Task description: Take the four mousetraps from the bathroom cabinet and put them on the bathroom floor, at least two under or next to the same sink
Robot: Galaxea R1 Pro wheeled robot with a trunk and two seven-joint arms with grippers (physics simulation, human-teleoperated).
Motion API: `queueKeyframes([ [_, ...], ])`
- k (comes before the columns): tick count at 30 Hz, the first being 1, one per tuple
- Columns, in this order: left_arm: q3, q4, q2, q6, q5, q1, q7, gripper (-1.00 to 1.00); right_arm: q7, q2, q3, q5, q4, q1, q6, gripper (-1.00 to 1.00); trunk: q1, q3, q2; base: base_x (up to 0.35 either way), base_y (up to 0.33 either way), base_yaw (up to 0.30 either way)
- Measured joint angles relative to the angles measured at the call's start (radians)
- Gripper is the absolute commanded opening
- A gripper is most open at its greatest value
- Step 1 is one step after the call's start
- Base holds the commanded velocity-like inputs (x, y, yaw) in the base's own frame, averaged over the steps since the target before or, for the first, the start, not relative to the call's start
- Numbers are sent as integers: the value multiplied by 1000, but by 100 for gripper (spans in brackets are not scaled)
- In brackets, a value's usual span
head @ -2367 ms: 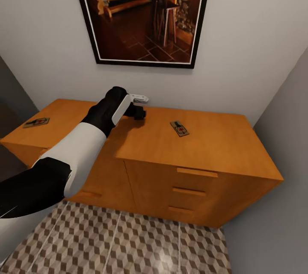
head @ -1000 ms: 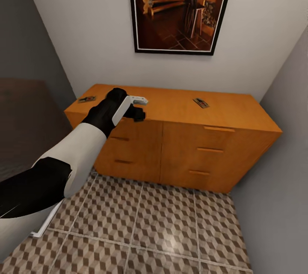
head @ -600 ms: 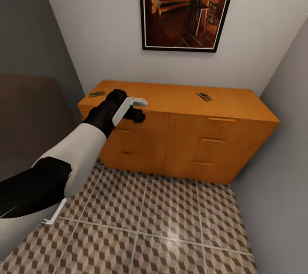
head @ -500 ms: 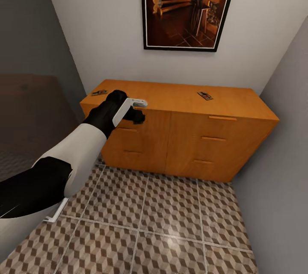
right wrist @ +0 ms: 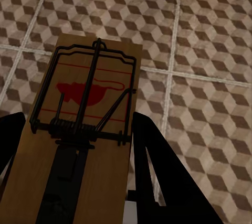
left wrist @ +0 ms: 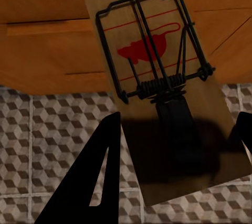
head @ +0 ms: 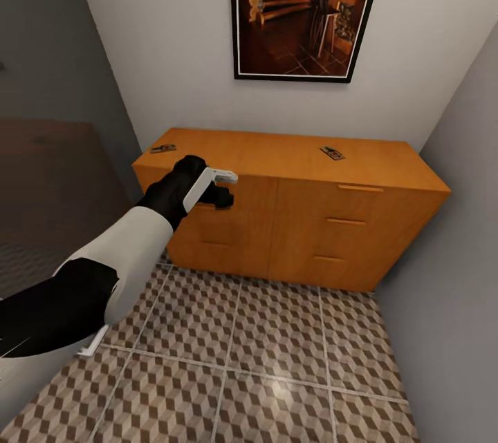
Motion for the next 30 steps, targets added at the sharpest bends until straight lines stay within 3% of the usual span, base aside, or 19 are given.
queueKeyframes([
  [16, -1, -1, 0, -1, 0, 10, 0, -100, 0, 0, 0, 0, 0, 0, 0, -100, 0, 0, 0, -24, 0, 0],
  [30, -1, -1, 0, -1, 0, 10, 0, -100, 0, 0, 0, 0, 0, 0, 0, -100, 1, 0, 0, -296, 0, 0],
])
